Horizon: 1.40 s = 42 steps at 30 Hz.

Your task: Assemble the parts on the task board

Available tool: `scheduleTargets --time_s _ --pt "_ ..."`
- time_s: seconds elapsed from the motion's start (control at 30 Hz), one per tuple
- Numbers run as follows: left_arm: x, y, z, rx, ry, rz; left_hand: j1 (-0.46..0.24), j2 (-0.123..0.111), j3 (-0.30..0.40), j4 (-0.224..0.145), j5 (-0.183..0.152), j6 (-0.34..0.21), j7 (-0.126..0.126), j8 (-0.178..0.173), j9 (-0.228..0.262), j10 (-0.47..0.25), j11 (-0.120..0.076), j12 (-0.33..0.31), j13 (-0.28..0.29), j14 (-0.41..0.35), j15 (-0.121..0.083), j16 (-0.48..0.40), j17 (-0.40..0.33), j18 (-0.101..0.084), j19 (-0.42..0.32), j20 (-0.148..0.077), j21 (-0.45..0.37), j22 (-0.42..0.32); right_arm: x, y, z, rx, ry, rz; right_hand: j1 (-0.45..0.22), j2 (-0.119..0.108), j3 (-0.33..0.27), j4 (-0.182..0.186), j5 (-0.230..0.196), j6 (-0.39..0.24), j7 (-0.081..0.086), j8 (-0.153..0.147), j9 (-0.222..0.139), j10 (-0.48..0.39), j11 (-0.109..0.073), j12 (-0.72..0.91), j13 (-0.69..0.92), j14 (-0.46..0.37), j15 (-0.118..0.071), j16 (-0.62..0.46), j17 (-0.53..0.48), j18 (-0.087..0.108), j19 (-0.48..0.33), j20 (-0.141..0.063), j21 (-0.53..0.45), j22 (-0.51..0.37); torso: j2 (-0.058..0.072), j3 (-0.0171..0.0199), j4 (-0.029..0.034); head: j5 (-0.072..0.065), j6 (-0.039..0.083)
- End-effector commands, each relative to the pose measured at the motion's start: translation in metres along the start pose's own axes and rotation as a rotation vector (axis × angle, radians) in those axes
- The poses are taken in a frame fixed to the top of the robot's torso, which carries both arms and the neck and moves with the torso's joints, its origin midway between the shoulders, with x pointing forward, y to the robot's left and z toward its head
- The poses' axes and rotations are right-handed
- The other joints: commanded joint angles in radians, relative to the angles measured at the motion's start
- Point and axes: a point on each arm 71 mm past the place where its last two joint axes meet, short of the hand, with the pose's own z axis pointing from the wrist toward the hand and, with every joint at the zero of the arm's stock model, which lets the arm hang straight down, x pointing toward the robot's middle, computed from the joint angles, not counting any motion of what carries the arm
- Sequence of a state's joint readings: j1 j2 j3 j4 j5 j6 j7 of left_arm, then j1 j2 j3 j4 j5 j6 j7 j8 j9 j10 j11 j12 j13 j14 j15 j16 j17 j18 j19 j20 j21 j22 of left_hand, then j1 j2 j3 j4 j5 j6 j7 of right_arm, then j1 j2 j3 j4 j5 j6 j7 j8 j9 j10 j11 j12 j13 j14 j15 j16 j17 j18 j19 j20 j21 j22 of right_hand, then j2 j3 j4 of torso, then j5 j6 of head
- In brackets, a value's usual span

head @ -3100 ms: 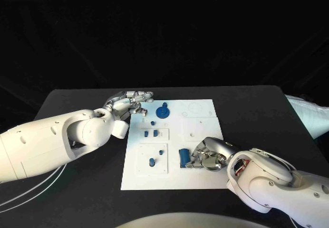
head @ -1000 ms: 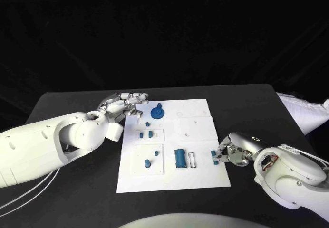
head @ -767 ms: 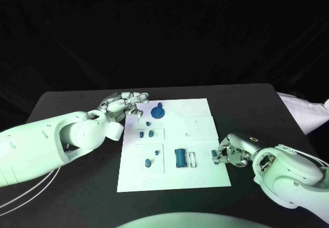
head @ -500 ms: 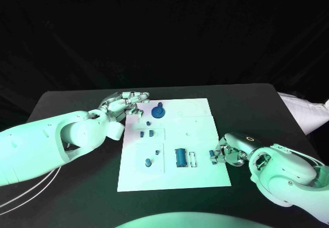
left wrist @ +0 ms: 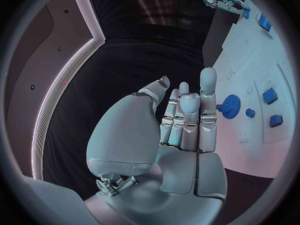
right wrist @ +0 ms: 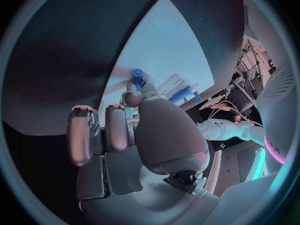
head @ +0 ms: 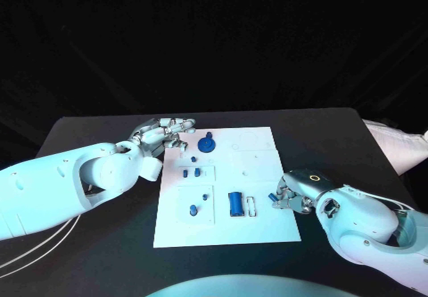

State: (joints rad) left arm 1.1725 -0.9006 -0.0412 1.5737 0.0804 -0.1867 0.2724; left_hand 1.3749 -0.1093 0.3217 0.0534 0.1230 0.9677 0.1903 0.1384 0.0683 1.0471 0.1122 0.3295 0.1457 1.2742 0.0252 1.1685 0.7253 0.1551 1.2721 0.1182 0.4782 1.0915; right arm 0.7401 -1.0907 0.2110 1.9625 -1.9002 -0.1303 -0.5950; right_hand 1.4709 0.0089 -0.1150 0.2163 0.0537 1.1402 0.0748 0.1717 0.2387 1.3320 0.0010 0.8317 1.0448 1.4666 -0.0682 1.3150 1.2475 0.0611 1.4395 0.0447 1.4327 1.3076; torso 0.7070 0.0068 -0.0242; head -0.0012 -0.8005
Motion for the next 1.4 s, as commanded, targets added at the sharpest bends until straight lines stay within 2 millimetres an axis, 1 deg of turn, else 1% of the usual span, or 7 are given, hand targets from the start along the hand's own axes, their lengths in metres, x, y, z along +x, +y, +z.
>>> scheduleTargets --time_s 0.03,0.3,0.37,0.47,0.6,0.93,1.4 --pt "0.004 0.000 0.000 0.001 0.029 -0.005 0.007 0.000 -0.007 -0.001 -0.002 -0.006 0.000 0.006 0.000 -0.006 0.000 0.006 0.001 -0.006 0.002 0.002 -0.001 0.019 0.000 0.007 -0.004 -0.001 0.023 -0.003 -0.002 0.026 0.134 -0.162 0.017 0.004 0.012 -0.003 -0.003 0.001 -0.001 -0.005 0.001 -0.003 -0.007 0.003 0.002 0.047 -0.004 0.007 0.002 -0.006 0.000 -0.007 0.001 0.039 0.000 0.0011 0.0000 0.001 -0.001" --pt "0.004 0.000 0.000 0.001 0.028 -0.005 0.007 0.000 -0.007 -0.001 -0.002 -0.006 0.000 0.006 0.000 -0.006 0.000 0.006 0.001 -0.006 0.002 0.002 -0.001 0.019 0.000 0.007 -0.004 -0.001 0.024 0.000 -0.001 0.019 0.128 -0.156 0.010 -0.008 0.033 0.003 0.038 -0.005 0.002 -0.012 0.004 -0.012 -0.004 -0.018 -0.009 0.046 -0.002 0.003 -0.001 -0.005 -0.003 -0.005 -0.003 0.035 -0.001 0.0009 -0.0004 0.001 0.002" --pt "0.004 0.000 0.000 0.001 0.029 -0.005 0.007 0.000 -0.007 -0.001 -0.002 -0.006 0.000 0.006 0.000 -0.006 0.000 0.006 0.001 -0.006 0.002 0.002 -0.001 0.019 0.000 0.007 -0.004 -0.001 0.023 0.001 -0.001 0.018 0.118 -0.135 0.041 -0.004 0.067 -0.009 0.119 -0.003 0.000 -0.015 0.007 -0.015 -0.009 -0.021 -0.008 0.047 -0.006 0.005 0.004 -0.005 -0.001 -0.008 -0.001 0.037 -0.001 0.0005 0.0007 0.000 0.003" --pt "0.004 0.000 0.000 0.001 0.030 -0.003 0.007 0.000 -0.007 -0.001 -0.002 -0.006 0.000 0.006 0.000 -0.007 0.000 0.007 0.001 -0.006 0.002 0.002 -0.001 0.019 0.000 0.007 -0.005 -0.001 0.021 0.002 -0.001 0.017 0.085 -0.080 0.100 0.021 0.134 -0.037 0.135 0.004 -0.006 -0.013 0.011 -0.007 -0.014 -0.006 0.004 0.050 -0.011 0.015 0.016 -0.008 0.007 -0.012 0.007 0.050 0.000 0.0009 0.0004 0.001 0.004" --pt "0.004 0.000 0.000 0.002 0.029 -0.001 0.006 0.001 -0.008 -0.001 -0.002 -0.006 0.000 0.007 0.000 -0.007 0.000 0.007 0.001 -0.006 0.002 0.002 -0.001 0.020 0.000 0.007 -0.006 -0.002 0.017 0.003 -0.002 0.016 0.042 0.008 0.114 0.021 0.193 -0.051 0.144 0.003 -0.003 -0.014 0.018 0.001 -0.012 0.001 0.010 0.052 -0.009 0.022 0.026 -0.010 0.012 -0.013 0.013 0.059 0.000 0.0013 -0.0001 0.002 0.005" --pt "0.003 0.000 0.000 0.002 0.030 0.000 0.007 0.001 -0.008 -0.001 -0.002 -0.006 0.000 0.007 0.000 -0.007 0.000 0.008 0.001 -0.006 0.002 0.002 -0.001 0.019 0.000 0.007 -0.005 -0.001 0.004 0.008 -0.010 0.036 -0.049 0.319 -0.010 -0.089 0.427 -0.037 0.216 0.002 -0.005 -0.012 0.054 0.019 -0.012 -0.004 0.014 0.053 -0.013 0.028 0.036 -0.012 0.015 -0.010 0.018 0.067 0.001 0.0007 0.0004 0.004 0.004" --pt "0.004 0.001 0.000 0.000 0.031 -0.001 0.007 0.001 -0.008 -0.001 -0.002 -0.006 0.000 0.007 0.000 -0.007 0.000 0.008 0.001 -0.006 0.002 0.002 -0.001 0.019 0.000 0.007 -0.005 -0.001 0.003 0.018 -0.013 0.053 0.021 0.499 -0.131 -0.136 0.493 -0.008 0.271 0.007 -0.009 -0.012 0.075 0.032 -0.014 0.003 0.026 0.056 -0.011 0.036 0.047 -0.013 0.019 -0.013 0.022 0.074 0.000 -0.0003 0.0005 0.004 0.003"
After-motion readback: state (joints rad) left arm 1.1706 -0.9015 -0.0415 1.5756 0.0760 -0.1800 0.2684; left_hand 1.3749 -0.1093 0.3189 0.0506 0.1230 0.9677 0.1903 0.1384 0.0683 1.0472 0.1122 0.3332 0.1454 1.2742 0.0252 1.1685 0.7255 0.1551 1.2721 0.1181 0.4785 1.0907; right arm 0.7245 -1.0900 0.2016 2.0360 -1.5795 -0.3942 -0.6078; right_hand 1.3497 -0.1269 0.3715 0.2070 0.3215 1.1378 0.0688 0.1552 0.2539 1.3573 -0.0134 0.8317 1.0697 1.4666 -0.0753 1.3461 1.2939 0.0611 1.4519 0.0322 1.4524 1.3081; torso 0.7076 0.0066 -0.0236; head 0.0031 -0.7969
